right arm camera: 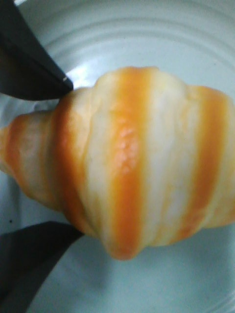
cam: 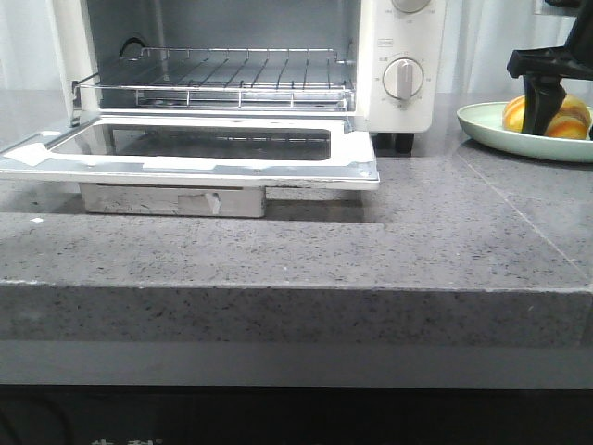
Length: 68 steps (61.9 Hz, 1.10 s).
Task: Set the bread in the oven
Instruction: 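Close the right gripper on the croissant and lift it off the plate, then carry the croissant with the right gripper into the open oven above the rack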
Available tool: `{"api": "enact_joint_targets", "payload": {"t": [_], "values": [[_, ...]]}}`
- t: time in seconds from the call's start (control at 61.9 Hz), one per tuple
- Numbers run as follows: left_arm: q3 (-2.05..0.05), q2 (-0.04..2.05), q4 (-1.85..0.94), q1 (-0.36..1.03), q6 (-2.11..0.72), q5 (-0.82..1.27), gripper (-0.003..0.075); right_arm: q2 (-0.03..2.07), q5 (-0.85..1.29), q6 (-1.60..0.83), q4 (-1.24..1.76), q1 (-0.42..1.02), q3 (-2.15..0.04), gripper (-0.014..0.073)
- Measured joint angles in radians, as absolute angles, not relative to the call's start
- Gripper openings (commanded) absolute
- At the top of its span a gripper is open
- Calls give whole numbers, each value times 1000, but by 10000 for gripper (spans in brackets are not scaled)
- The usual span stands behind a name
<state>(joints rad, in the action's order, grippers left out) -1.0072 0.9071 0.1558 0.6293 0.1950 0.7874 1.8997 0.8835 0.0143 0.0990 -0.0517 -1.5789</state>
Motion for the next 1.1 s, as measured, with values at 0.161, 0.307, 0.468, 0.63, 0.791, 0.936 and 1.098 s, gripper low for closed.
{"api": "enact_joint_targets", "payload": {"t": [0.161, 0.307, 0.468, 0.63, 0.791, 0.936, 1.098], "values": [[-1007, 907, 156, 629, 195, 787, -18, 1900, 883, 14, 99, -52, -1580, 117], [-1007, 907, 156, 629, 195, 787, -18, 1900, 887, 14, 101, -52, -1580, 55], [-1007, 907, 156, 629, 195, 787, -18, 1865, 907, 14, 109, -52, -1580, 55], [-1007, 907, 156, 629, 195, 787, -18, 1780, 951, 14, 123, -52, -1580, 55], [-1007, 907, 156, 629, 195, 786, -18, 1699, 1033, 14, 126, -52, -1580, 55], [-1007, 907, 156, 629, 195, 786, -18, 1607, 1057, 14, 142, -52, -1542, 55], [-1007, 907, 156, 629, 195, 786, -18, 1474, 1059, 14, 194, -52, -1410, 55]]}}
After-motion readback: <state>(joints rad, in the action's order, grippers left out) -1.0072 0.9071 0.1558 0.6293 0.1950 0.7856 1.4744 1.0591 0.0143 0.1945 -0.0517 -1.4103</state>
